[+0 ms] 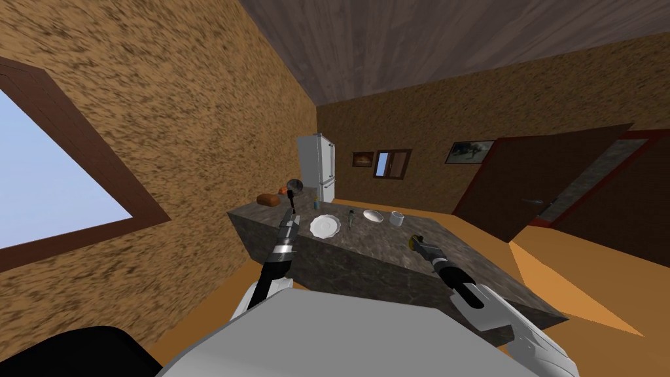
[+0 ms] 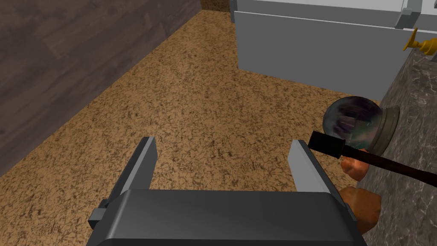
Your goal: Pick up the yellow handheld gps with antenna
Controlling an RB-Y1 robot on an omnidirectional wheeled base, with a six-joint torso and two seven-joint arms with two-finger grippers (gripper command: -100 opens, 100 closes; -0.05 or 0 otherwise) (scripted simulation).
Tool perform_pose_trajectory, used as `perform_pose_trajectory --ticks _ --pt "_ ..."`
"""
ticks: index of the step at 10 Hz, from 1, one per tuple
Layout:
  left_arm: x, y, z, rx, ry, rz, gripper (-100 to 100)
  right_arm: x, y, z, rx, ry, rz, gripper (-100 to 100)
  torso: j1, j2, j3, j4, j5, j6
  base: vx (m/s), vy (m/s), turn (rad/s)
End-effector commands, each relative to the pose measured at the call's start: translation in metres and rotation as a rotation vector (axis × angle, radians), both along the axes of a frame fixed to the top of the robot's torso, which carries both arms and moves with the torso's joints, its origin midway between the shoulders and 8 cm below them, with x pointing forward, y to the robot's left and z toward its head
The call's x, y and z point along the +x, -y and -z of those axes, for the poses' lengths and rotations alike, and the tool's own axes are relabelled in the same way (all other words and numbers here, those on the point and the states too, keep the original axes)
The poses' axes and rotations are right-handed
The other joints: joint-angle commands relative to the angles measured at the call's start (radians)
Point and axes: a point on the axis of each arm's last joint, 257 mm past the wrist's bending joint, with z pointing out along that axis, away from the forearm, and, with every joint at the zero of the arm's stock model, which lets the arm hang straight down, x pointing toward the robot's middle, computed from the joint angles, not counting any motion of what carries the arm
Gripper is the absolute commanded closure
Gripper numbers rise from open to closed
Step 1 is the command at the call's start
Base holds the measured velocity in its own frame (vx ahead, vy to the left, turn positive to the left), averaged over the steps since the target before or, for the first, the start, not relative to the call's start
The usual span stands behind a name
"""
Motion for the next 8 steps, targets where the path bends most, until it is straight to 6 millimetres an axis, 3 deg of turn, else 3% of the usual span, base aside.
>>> perform_pose_trajectory --ticks 1,3,5,6,8 --pt "0.000 0.000 0.000 0.000 0.000 0.000 0 0.003 -0.007 -0.009 -0.002 0.017 -0.011 100 0.000 0.000 0.000 0.000 0.000 0.000 0.008 -0.003 0.010" --pt "0.000 0.000 0.000 0.000 0.000 0.000 0 -0.019 -0.006 0.001 0.003 -0.010 0.007 100 0.000 0.000 0.000 -0.001 0.000 0.001 0.056 -0.008 -0.029" --pt "0.000 0.000 0.000 0.000 0.000 0.000 0 -0.013 -0.015 -0.015 -0.001 0.021 -0.013 100 0.000 0.000 0.000 0.000 0.000 0.000 0.016 -0.009 -0.006" --pt "0.000 0.000 0.000 0.000 0.000 0.000 0 -0.031 -0.013 -0.006 0.005 -0.004 0.011 100 0.001 0.002 0.001 0.001 0.000 0.000 0.058 -0.013 -0.023" --pt "0.000 0.000 0.000 0.000 0.000 0.000 0 -0.030 -0.022 -0.019 0.001 0.021 -0.008 100 0.000 -0.001 0.000 0.000 0.000 0.001 0.040 -0.009 -0.024"
